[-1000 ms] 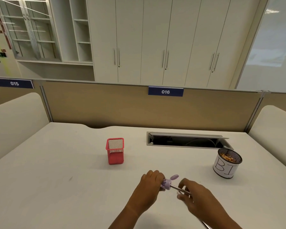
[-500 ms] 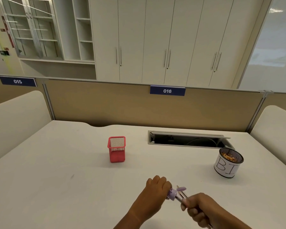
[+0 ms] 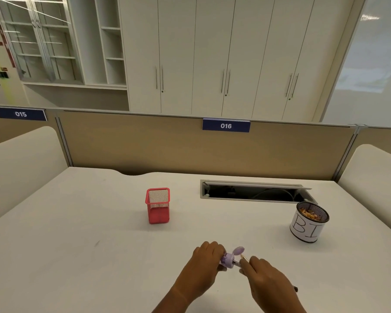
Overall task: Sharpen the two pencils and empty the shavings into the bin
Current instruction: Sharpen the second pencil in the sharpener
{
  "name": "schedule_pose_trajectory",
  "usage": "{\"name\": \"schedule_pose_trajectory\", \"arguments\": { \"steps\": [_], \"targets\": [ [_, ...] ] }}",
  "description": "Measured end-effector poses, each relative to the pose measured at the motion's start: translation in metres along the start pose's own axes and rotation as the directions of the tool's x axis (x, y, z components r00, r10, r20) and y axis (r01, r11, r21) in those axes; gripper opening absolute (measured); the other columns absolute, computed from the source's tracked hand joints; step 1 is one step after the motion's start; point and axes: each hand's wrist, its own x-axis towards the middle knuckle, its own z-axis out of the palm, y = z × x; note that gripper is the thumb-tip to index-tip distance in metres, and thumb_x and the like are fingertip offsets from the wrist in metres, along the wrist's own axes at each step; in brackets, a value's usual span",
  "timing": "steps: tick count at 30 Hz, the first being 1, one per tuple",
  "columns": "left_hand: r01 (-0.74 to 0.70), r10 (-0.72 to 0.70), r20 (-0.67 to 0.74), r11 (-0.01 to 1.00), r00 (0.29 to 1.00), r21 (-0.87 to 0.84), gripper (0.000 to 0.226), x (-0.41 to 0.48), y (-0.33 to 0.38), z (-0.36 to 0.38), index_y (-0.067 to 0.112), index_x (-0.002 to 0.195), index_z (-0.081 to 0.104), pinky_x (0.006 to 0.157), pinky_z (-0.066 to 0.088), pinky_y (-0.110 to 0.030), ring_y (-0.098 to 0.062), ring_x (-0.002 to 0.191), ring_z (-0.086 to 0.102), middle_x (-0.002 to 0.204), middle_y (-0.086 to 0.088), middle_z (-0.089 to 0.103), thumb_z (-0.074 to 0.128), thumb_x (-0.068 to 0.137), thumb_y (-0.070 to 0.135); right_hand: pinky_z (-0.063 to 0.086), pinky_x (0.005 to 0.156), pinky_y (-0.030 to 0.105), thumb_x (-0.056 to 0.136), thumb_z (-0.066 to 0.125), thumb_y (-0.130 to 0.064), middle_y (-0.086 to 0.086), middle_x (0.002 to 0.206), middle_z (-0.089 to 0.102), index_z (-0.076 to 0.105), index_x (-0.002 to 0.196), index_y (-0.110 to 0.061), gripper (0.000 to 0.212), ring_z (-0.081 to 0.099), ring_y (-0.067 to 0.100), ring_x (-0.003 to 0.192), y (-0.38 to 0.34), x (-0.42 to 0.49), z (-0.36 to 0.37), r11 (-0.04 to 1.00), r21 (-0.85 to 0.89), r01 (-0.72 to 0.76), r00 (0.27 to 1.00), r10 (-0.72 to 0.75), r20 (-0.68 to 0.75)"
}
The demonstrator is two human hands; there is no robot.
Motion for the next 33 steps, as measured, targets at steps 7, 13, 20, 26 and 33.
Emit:
{"name": "schedule_pose_trajectory", "arguments": {
  "steps": [7, 13, 20, 26, 33],
  "targets": [
    [-0.068, 0.049, 0.079, 0.964, 0.996, 0.258, 0.055, -0.002, -0.003, 0.010, 0.037, 0.083, 0.034, 0.054, 0.031, -0.009, 0.001, 0.061, 0.051, 0.071, 0.022, 0.056, 0.080, 0.055, 0.048, 0.023, 0.046, 0.019, 0.094, 0.042, -0.019, -0.006, 0.060, 0.042, 0.054, 0.076, -0.021, 0.021, 0.035, 0.007, 0.049, -0.004, 0.005, -0.007, 0.926, 0.238, -0.294, 0.946, 0.247, 0.211],
    [-0.157, 0.141, 0.072, 0.934, 0.987, 0.322, 0.063, 0.001, 0.001, 0.012, 0.036, 0.082, 0.036, 0.052, 0.028, -0.010, 0.000, 0.059, 0.049, 0.069, 0.022, 0.054, 0.086, 0.044, 0.044, 0.025, 0.039, 0.013, 0.070, 0.055, -0.026, -0.009, 0.031, 0.039, 0.054, 0.043, -0.017, 0.029, 0.033, 0.004, 0.032, -0.003, 0.010, -0.021, 0.427, 0.630, -0.648, 0.760, 0.312, 0.570],
    [-0.276, 0.283, 0.039, 0.882, 0.958, 0.381, 0.061, -0.005, 0.005, 0.015, 0.033, 0.084, 0.038, 0.052, 0.040, -0.011, -0.001, 0.061, 0.051, 0.072, 0.020, 0.057, 0.085, 0.047, 0.043, 0.015, 0.023, 0.007, 0.079, 0.066, 0.000, 0.003, 0.032, 0.035, 0.051, 0.068, -0.002, 0.019, 0.023, 0.007, 0.019, 0.003, -0.001, -0.036, -0.308, 0.407, -0.860, 0.429, -0.003, 0.903],
    [-0.257, 0.266, 0.030, 0.890, 0.964, 0.377, 0.061, -0.010, 0.001, 0.022, 0.036, 0.086, 0.037, 0.053, 0.040, -0.009, 0.001, 0.065, 0.048, 0.075, 0.023, 0.056, 0.083, 0.046, 0.046, 0.022, 0.028, 0.015, 0.093, 0.046, -0.012, 0.003, 0.036, 0.040, 0.059, 0.083, 0.001, 0.022, 0.030, 0.008, 0.023, 0.003, -0.003, -0.028, -0.149, 0.489, -0.860, 0.471, 0.141, 0.871],
    [-0.140, 0.143, 0.014, 0.943, 0.990, 0.301, 0.063, -0.010, -0.003, 0.022, 0.039, 0.084, 0.035, 0.054, 0.029, -0.002, 0.000, 0.071, 0.035, 0.072, 0.027, 0.054, 0.080, 0.045, 0.061, 0.033, 0.047, 0.007, 0.081, 0.056, -0.020, -0.014, 0.077, 0.056, 0.050, 0.064, -0.037, 0.025, 0.052, -0.005, 0.068, -0.003, -0.013, -0.016, 0.851, 0.414, -0.323, 0.942, 0.248, 0.226]
  ]
}}
